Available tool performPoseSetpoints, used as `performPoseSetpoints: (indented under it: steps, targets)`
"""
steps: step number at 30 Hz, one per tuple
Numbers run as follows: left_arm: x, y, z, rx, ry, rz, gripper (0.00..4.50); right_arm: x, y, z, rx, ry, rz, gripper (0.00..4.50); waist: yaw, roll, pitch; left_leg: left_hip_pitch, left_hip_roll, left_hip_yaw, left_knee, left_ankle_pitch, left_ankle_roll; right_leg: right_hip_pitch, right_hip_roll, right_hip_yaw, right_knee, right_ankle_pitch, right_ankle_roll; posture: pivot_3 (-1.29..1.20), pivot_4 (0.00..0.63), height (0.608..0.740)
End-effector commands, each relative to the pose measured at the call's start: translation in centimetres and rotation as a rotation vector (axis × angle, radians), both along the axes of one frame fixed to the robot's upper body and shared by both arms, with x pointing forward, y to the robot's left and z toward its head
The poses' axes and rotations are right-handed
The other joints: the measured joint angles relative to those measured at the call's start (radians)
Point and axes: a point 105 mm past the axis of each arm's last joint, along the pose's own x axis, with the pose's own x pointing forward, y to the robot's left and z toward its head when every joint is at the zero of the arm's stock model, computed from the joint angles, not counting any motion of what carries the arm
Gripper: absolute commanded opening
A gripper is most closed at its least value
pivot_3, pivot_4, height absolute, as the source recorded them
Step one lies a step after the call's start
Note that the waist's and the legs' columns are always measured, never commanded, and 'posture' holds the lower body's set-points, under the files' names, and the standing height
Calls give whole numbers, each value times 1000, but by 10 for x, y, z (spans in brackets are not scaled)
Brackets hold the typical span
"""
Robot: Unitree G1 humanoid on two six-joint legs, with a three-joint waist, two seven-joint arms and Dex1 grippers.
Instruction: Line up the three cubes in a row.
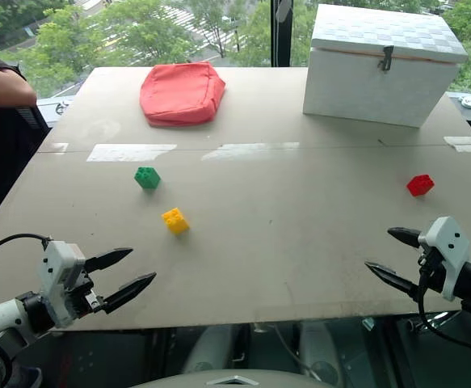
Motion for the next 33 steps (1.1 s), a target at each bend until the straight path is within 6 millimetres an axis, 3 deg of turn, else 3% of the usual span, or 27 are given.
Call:
performPoseSetpoints:
  steps: [1, 5, 9, 14, 20, 26, 33]
  targets:
    - [8, -9, 12, -23, -57, -23, 4439, 9, 0, 12, -6, -80, -63, 4500, 1, 0, 0, 0, 0, 0, 0, 0, 0, 0, 0, 0, 0, 0, 0, 0, 150, 740]
    - [29, -41, 46, -131, -155, -84, 4439, 33, 7, 27, 67, -111, -223, 4500, 10, 1, 1, 0, 0, -1, 1, 0, 0, 0, 0, -1, 0, 0, 0, 0, 150, 740]
    - [43, -75, 66, -156, -176, -174, 4439, 60, -5, 36, -24, -70, -391, 4500, 10, 0, 0, -1, 0, 1, 1, 0, 0, 1, 0, -1, 0, 0, 0, 0, 150, 740]
    - [59, -136, 94, -155, -244, -396, 4439, 104, -48, 54, -147, -6, -621, 4500, 11, 0, 1, -5, -3, -1, 2, 3, 5, -1, 6, -1, 0, 1, -1, 0, 150, 740]
    - [64, -178, 109, -171, -278, -588, 4439, 128, -77, 60, -181, 154, -682, 4500, 7, 0, 1, -10, -6, -2, 2, 3, 7, -4, 8, 1, -1, 3, -3, 0, 150, 740]
    - [65, -197, 113, -191, -306, -646, 4439, 145, -94, 52, -198, 248, -727, 4500, 7, 0, 1, -11, -6, -2, 2, 3, 8, -5, 10, 2, -2, 5, 1, 0, 150, 740]
    - [63, -202, 112, -214, -310, -653, 4439, 152, -109, 43, -226, 281, -776, 4500, 8, 0, 1, -11, -6, -2, 3, 3, 8, -5, 9, 2, -2, 5, 1, 0, 150, 740]
